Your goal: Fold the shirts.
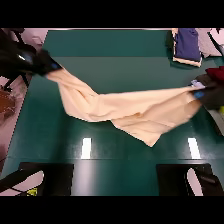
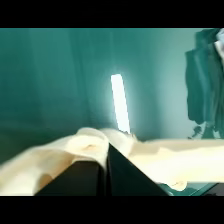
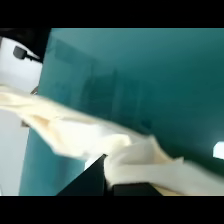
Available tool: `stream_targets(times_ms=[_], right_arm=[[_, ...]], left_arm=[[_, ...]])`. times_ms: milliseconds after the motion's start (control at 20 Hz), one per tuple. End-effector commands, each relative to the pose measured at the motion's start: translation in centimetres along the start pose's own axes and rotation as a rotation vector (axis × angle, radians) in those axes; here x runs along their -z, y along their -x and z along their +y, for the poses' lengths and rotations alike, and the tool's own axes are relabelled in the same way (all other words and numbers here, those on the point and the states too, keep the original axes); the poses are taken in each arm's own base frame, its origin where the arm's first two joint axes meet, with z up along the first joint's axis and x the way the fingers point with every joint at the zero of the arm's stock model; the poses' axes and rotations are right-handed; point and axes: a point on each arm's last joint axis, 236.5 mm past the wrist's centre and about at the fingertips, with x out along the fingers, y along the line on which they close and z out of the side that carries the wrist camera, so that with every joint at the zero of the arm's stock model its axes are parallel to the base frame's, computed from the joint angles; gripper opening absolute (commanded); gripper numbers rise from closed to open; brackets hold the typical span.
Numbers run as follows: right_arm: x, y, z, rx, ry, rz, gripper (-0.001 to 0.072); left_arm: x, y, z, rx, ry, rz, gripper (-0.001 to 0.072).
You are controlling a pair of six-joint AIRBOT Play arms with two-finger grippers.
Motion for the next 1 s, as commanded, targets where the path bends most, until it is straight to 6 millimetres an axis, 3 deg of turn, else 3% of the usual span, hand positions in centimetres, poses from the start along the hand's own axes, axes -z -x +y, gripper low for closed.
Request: stream_targets(times_ms=[0, 100, 200, 250, 300, 350, 500, 650, 800, 950], right_arm=[[7.5, -7.3, -6.4, 0.029, -0.155, 0.163, 0.0014], [9.3, -9.6, -6.1, 0.030, -0.133, 0.221, 0.0014], [9.3, -11.3, -5.2, 0.026, -0.100, 0.234, 0.0014], [8.8, -11.9, -4.7, 0.023, -0.092, 0.239, 0.0014], [8.1, -12.4, -4.3, 0.025, -0.082, 0.244, 0.0014], [7.4, -12.6, -4.0, 0.025, -0.067, 0.249, 0.0014], [4.4, -12.5, -2.7, 0.003, -0.029, 0.223, 0.0014], [1.2, -11.2, -2.1, -0.002, -0.017, 0.138, 0.0014], [-0.2, -9.5, -2.1, -0.003, -0.017, 0.089, 0.0014], [0.0, -8.2, -2.0, -0.006, -0.008, 0.095, 0.0014]], left_arm=[[4.5, -7.8, 7.0, -0.015, 0.167, 0.140, 0.0023], [6.3, -9.9, 9.4, -0.032, 0.162, 0.210, 0.0023], [6.0, -10.7, 11.7, -0.086, 0.149, 0.198, 0.0024], [5.0, -10.4, 12.7, -0.110, 0.145, 0.157, 0.0123], [3.9, -9.8, 13.6, -0.124, 0.162, 0.118, 0.0478], [3.1, -8.9, 14.5, -0.130, 0.180, 0.098, 0.0627], [4.6, -5.4, 16.4, -0.116, 0.205, 0.180, 0.0620], [11.0, -3.8, 17.8, -0.123, 0.195, 0.411, 0.0620], [14.9, -5.5, 18.7, -0.134, 0.218, 0.470, 0.0620], [15.7, -7.6, 19.2, -0.166, 0.179, 0.442, 0.0620]])
